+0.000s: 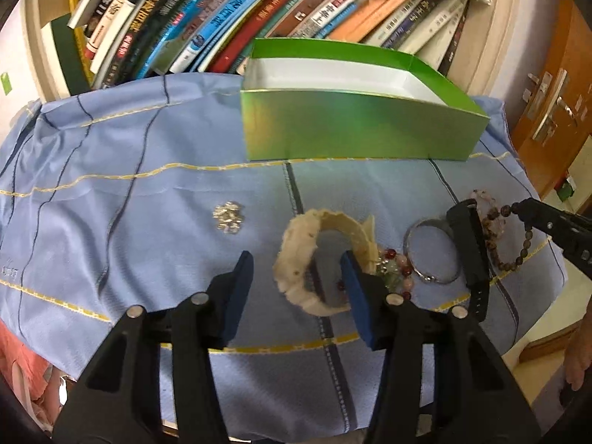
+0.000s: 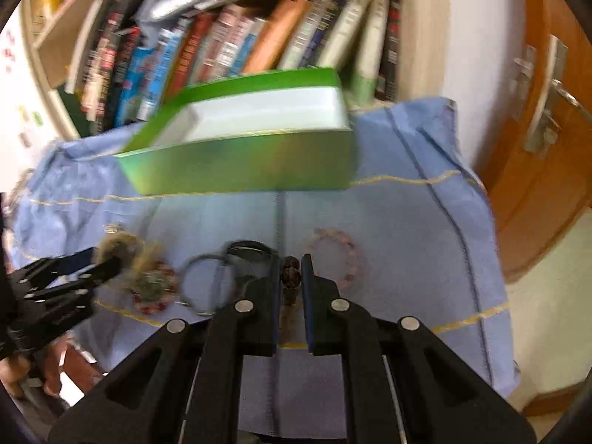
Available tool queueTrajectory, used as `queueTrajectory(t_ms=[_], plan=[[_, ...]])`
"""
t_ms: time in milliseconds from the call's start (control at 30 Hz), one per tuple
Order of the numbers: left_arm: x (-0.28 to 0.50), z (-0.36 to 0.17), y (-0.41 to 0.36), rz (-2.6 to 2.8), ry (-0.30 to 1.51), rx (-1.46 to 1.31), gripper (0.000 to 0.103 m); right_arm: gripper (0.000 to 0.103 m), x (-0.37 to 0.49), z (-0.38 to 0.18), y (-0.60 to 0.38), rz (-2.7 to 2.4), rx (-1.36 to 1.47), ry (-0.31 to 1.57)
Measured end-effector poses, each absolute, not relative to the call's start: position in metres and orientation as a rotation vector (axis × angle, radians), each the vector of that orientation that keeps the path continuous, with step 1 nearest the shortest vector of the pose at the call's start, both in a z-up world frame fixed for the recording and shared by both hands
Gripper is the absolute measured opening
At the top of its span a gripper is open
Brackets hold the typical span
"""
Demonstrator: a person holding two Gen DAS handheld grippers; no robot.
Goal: Organize jewelry
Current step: 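Close the left tool on the cream watch while the right tool grasps the black-strap watch, then carry the cream watch with the left tool over the green box while the right carries the black watch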
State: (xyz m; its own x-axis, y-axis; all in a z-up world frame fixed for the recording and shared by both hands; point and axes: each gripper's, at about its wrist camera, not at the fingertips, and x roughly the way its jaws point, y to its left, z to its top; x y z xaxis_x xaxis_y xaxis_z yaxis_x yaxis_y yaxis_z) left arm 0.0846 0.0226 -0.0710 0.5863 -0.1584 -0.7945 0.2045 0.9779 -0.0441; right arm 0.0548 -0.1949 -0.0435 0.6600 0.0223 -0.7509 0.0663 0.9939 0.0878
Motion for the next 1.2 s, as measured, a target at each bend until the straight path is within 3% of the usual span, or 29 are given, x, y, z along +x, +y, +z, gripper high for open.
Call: queueTrajectory(t_ms=[67, 133, 167, 467, 567, 633, 667, 767, 1200], plan=[[0.086, -0.074, 0.02, -0.214, 0.928, 0.058, 0.048, 0.014, 0.058, -0.051, -0.202, -0.082, 0.102, 0.882], [0.087, -0.076, 0.019, -0.213, 0.935, 0.06, 0.048, 0.03, 0.059, -0.056, -0.204, -0.079, 0.114, 0.896], [0.088, -0.077, 0.019, -0.212, 0.938, 0.061, 0.048, 0.032, 0.057, -0.056, -0.202, -0.055, 0.121, 0.887], [0.094, -0.081, 0.016, -0.213, 0.948, 0.055, 0.048, 0.032, 0.079, -0.064, -0.171, 0.038, 0.101, 0.909], [0.095, -0.081, 0.015, -0.205, 0.947, 0.056, 0.047, 0.026, 0.088, -0.07, -0.171, 0.024, 0.106, 0.917], [0.096, -0.082, 0.015, -0.2, 0.95, 0.052, 0.039, 0.007, 0.091, -0.071, -0.17, 0.029, 0.105, 0.924], [0.096, -0.082, 0.015, -0.195, 0.95, 0.051, 0.036, 0.004, 0.092, -0.072, -0.168, 0.023, 0.099, 0.927], [0.098, -0.082, 0.019, -0.18, 0.947, 0.037, 0.025, 0.002, 0.091, -0.069, -0.164, 0.029, 0.082, 0.904], [0.085, -0.051, 0.022, -0.178, 0.854, 0.016, 0.023, 0.002, 0.062, -0.014, -0.166, 0.012, 0.046, 0.727]])
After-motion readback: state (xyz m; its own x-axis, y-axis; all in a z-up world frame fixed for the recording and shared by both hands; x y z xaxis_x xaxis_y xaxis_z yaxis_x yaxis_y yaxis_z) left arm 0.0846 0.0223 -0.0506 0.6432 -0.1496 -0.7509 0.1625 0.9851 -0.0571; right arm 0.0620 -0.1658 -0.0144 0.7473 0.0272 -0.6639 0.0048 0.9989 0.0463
